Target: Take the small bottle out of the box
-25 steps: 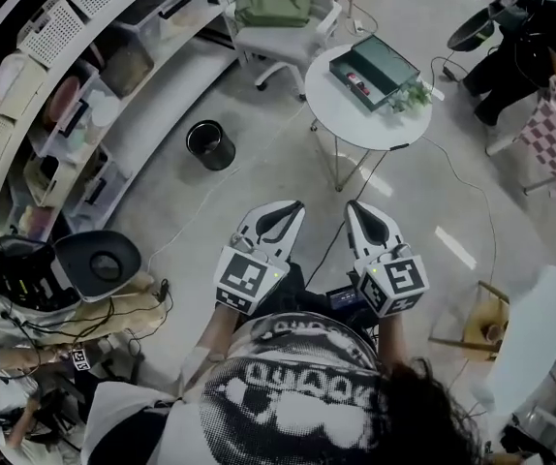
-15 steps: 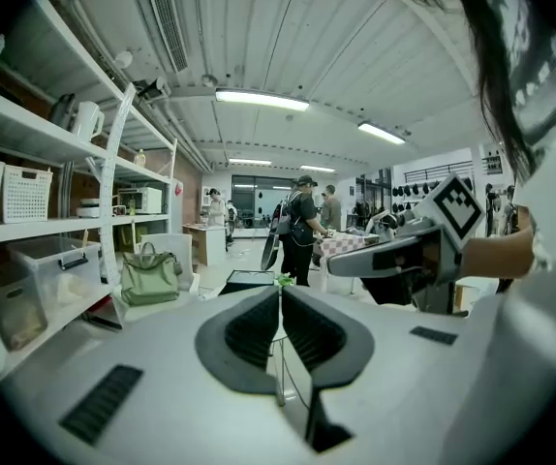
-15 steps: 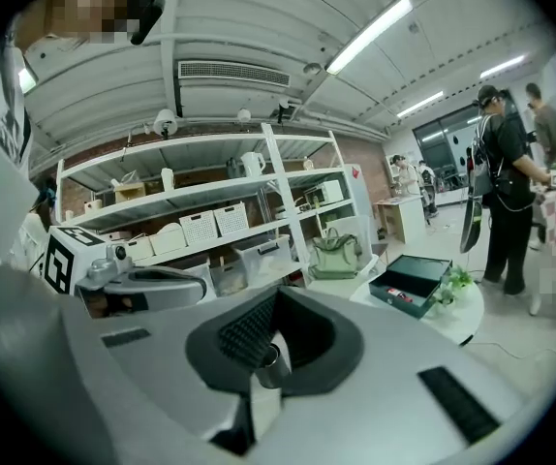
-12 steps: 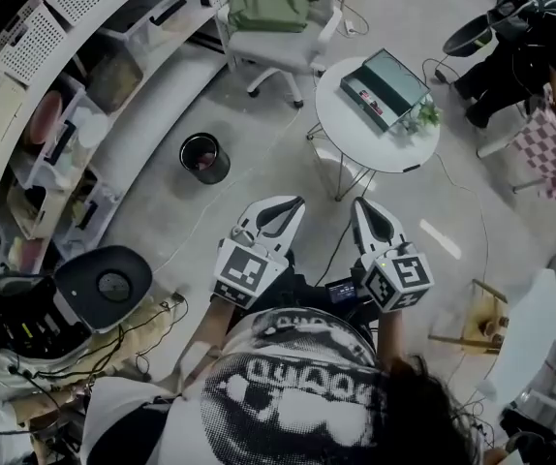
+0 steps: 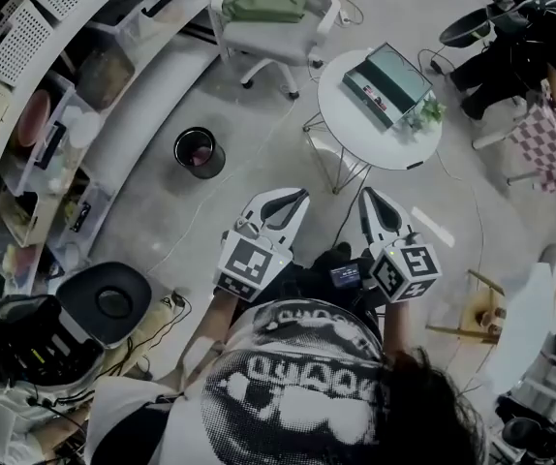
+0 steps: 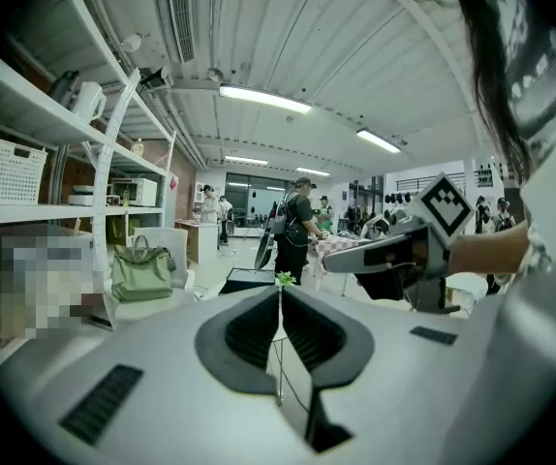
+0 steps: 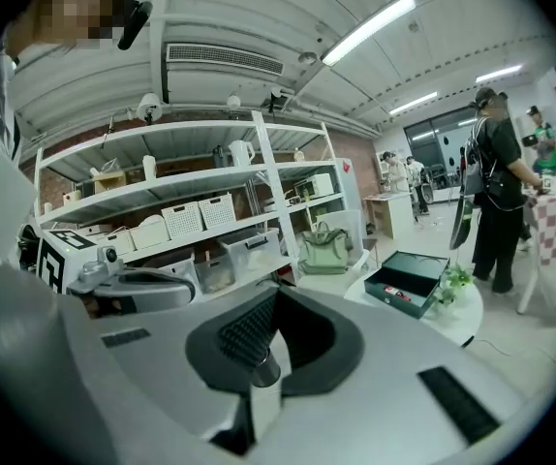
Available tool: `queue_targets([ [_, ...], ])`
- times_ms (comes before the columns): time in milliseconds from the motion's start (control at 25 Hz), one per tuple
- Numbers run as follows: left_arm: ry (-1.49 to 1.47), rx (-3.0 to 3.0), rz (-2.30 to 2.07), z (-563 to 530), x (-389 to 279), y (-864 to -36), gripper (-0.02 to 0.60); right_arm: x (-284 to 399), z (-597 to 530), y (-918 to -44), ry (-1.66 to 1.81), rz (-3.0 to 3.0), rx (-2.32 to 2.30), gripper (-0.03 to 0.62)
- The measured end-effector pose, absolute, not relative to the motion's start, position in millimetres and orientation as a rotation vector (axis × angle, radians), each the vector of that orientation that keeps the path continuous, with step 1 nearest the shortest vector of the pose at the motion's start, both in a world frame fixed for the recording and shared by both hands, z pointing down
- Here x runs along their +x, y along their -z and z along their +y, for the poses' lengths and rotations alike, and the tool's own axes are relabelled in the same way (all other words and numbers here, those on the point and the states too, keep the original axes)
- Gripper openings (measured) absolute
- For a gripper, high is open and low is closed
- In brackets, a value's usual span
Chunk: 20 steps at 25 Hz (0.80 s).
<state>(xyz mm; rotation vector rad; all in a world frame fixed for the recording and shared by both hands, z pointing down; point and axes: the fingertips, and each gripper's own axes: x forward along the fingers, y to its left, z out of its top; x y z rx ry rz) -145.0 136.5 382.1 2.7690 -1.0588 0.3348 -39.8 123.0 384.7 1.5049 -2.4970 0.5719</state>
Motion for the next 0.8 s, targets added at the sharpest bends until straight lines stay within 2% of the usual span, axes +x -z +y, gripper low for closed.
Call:
queue_targets([
  [360,-0.341,2.672,-1.159,116.1,-162.4,-400.9,0.017,-43.7,93.2,-387.5,-0.533,-2.523,1.436,-0.002],
  [800,-0.417,2.631,-1.171,41.5,-131.4,-413.8,0.017,-16.0,14.3,-415.1,-0.588,-2.532,1.378,-0.002],
])
